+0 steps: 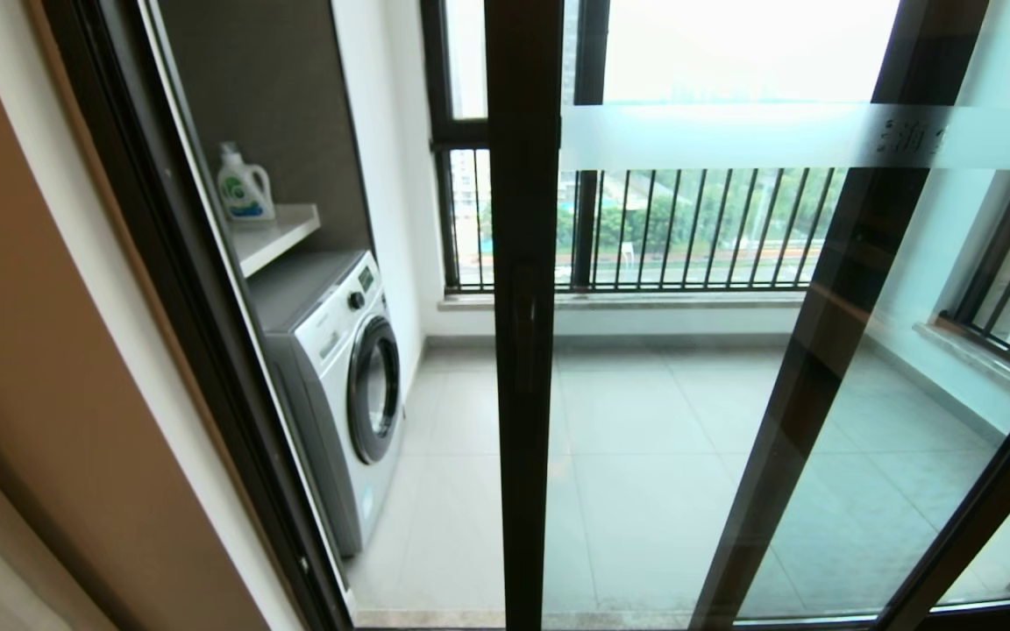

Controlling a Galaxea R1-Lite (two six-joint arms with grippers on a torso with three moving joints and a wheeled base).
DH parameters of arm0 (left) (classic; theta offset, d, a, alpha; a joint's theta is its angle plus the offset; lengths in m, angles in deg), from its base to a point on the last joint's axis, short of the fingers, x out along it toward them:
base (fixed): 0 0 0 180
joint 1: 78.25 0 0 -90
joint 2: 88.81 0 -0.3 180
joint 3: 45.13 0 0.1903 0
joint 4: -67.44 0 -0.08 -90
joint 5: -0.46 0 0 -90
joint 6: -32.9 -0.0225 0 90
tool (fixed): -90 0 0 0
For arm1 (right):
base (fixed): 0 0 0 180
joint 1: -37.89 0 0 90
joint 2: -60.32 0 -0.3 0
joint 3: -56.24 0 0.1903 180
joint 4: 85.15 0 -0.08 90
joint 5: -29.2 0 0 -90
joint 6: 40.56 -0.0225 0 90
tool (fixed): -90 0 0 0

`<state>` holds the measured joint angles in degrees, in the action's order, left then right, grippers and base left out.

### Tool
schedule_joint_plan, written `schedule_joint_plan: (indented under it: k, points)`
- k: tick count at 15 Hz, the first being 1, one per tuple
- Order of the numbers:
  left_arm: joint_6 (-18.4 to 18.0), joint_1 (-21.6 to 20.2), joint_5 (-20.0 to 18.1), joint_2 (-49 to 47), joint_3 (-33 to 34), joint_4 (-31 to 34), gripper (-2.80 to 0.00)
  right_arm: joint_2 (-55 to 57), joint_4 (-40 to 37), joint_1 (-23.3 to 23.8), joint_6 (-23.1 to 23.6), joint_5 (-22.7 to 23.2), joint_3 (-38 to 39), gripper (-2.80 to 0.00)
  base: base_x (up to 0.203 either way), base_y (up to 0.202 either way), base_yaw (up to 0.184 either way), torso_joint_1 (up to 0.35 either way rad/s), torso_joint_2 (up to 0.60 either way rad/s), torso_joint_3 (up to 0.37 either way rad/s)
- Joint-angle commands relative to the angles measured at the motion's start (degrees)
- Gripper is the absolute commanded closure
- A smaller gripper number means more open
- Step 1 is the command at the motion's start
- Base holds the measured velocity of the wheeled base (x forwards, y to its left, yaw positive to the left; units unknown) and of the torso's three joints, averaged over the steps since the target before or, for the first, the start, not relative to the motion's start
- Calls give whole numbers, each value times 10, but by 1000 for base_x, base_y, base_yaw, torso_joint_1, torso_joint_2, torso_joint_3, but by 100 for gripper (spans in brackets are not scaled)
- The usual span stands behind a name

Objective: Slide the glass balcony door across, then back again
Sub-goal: Close the slid door

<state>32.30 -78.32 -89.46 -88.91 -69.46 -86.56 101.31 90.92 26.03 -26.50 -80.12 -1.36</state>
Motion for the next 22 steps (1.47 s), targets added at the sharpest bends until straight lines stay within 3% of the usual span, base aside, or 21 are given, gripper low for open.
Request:
schedule_joint_plan:
  k: [1,4,8,11,12,13,16,22]
  points:
    - [0,0,0,0,0,0,0,-178,-113,52,8,4,2,0,0,0,0,0,0,0]
    - [0,0,0,-1,0,0,0,-293,-198,89,10,28,35,0,0,0,0,0,0,0]
    - [0,0,0,-1,0,0,0,-404,-236,111,5,99,192,0,0,0,0,0,0,0]
    - [0,0,0,0,0,0,0,-410,-242,114,-79,159,293,0,0,0,0,0,0,0]
    - [0,0,0,-1,0,0,0,-410,-241,114,-132,190,311,0,0,0,0,0,0,0]
    - [0,0,0,-1,0,0,0,-410,-241,114,-141,200,315,0,0,0,0,0,0,0]
    - [0,0,0,-1,0,0,0,-411,-226,114,-102,199,328,0,0,0,0,0,0,0]
    - [0,0,0,-1,0,0,0,-411,-242,114,-131,206,325,0,0,0,0,0,0,0]
